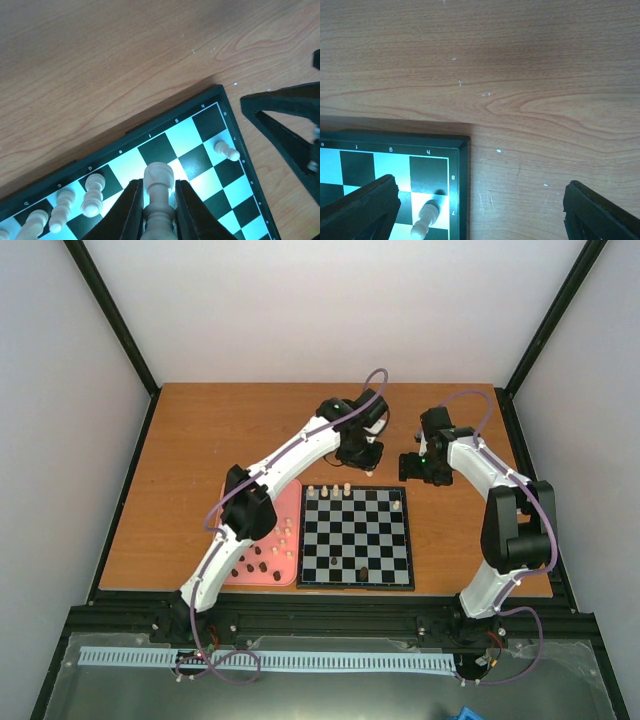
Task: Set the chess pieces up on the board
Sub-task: Place the chess piece on the chessboard.
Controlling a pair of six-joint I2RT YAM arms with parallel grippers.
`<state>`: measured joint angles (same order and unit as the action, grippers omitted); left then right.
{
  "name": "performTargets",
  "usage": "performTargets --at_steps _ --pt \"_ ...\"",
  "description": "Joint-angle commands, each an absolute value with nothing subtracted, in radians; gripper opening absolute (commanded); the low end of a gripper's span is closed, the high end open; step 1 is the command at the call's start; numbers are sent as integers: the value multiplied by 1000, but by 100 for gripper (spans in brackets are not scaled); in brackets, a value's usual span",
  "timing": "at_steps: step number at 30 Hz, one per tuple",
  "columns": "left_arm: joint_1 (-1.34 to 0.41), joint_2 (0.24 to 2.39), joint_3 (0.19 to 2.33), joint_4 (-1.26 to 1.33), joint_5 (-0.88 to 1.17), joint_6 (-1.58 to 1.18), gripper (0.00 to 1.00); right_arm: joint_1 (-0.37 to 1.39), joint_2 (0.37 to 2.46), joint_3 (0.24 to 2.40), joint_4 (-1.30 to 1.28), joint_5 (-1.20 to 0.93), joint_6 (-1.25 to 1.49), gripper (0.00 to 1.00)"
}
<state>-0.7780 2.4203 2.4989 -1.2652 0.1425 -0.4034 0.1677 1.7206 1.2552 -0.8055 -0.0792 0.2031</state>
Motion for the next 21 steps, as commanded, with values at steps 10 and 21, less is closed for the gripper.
performTargets --at_steps 10,21 --pt "-795 2519 2499 -1284 61 -371 8 155 1676 1240 -811 -68 192 89" --pt "-811 2517 2466 -1298 68 -348 9 155 1677 1211 -800 -87 190 89"
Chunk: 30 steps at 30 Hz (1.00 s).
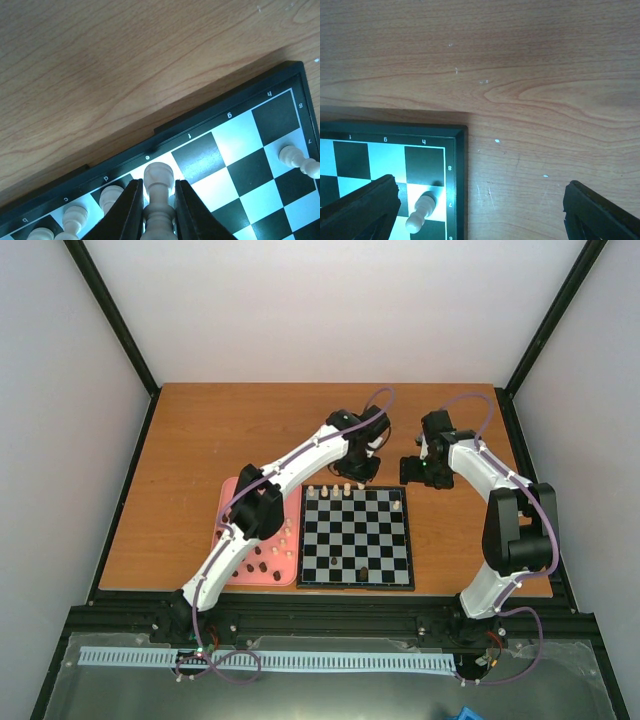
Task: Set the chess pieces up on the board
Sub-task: Place the chess piece on the chessboard.
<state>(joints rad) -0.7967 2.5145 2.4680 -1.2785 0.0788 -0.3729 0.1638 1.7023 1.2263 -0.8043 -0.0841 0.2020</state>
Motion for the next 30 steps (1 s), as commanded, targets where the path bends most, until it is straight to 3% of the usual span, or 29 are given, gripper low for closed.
performTargets --at_steps 1,26,30 --pt "-811 2517 2463 -1298 64 -347 9 155 1676 1209 -798 -88 191 89" --pt "-824 2525 2448 -1309 77 -329 14 155 1672 1195 -792 -96 188 89" --pt "-824 2525 2449 -1310 78 -328 19 155 1674 1193 -790 -98 189 89"
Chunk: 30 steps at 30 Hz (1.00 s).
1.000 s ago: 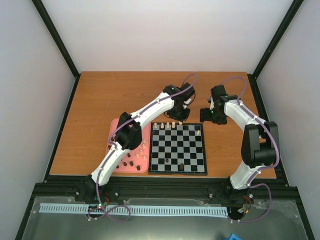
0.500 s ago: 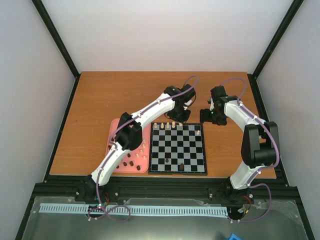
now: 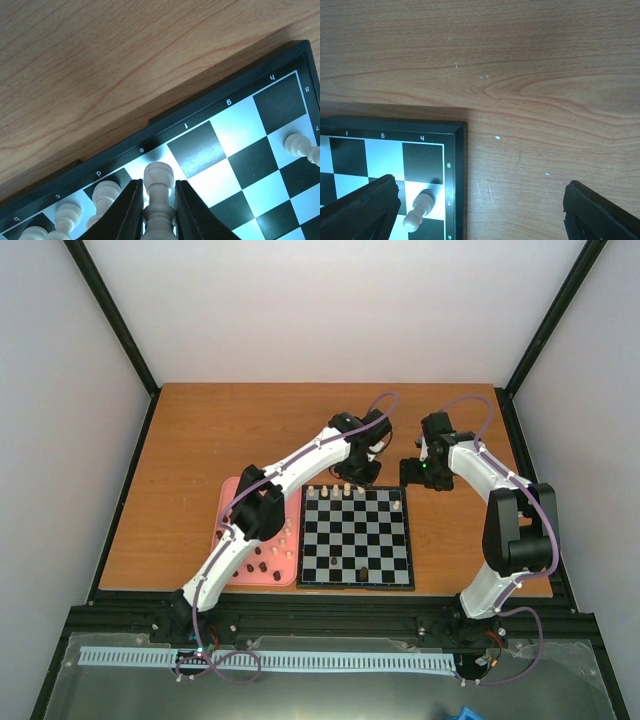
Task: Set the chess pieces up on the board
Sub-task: Place the chess piece on the chessboard.
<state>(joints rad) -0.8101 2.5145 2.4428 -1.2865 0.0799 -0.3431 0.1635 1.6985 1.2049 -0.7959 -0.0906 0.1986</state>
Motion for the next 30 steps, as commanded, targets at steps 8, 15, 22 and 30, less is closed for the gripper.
performTargets --at_steps 8,15,22,30 --pt "-823 2526 2454 -1302 78 -327 26 155 1674 1195 -790 -100 186 89" --pt "-824 2522 2458 -1293 79 -325 34 155 1674 1200 -790 -101 186 89" --pt "-824 2514 2481 -1275 88 -322 45 155 1669 1206 -792 -106 184 89" --pt "-823 2487 2523 -1239 75 -321 55 155 1669 1227 -798 -112 184 89"
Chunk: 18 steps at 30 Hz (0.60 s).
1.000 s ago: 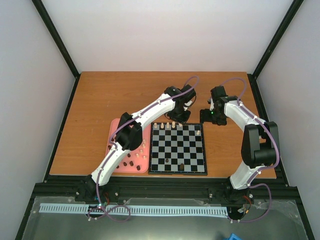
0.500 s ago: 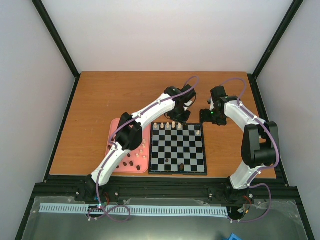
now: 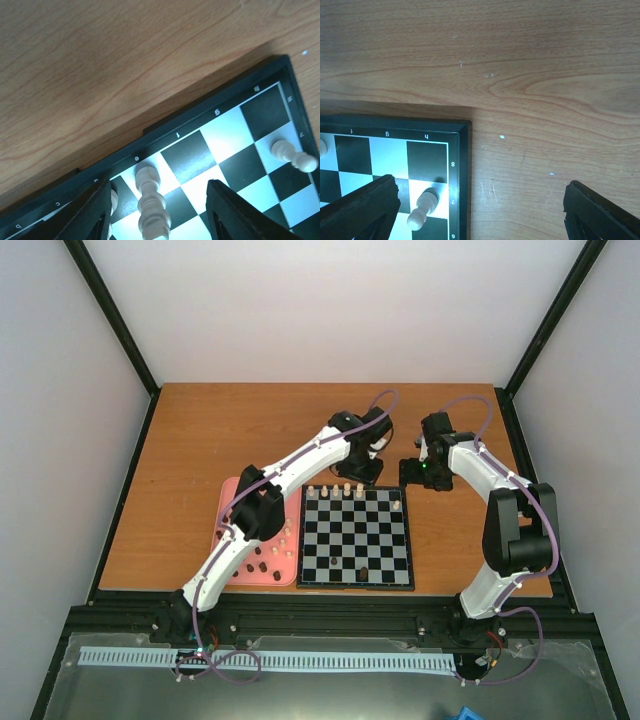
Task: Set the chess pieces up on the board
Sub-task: Place the chess piece on the chessboard.
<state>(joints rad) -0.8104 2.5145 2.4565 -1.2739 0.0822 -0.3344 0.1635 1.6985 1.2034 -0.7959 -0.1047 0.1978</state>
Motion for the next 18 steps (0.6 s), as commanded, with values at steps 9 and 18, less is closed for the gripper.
performTargets --at_steps 9,18 --pt "-752 2367 2536 -1190 -1 -340 83 155 1664 1272 -814 -107 195 89" --pt "-547 2053 2334 -1258 -200 -344 100 168 1654 1312 -804 -144 216 88"
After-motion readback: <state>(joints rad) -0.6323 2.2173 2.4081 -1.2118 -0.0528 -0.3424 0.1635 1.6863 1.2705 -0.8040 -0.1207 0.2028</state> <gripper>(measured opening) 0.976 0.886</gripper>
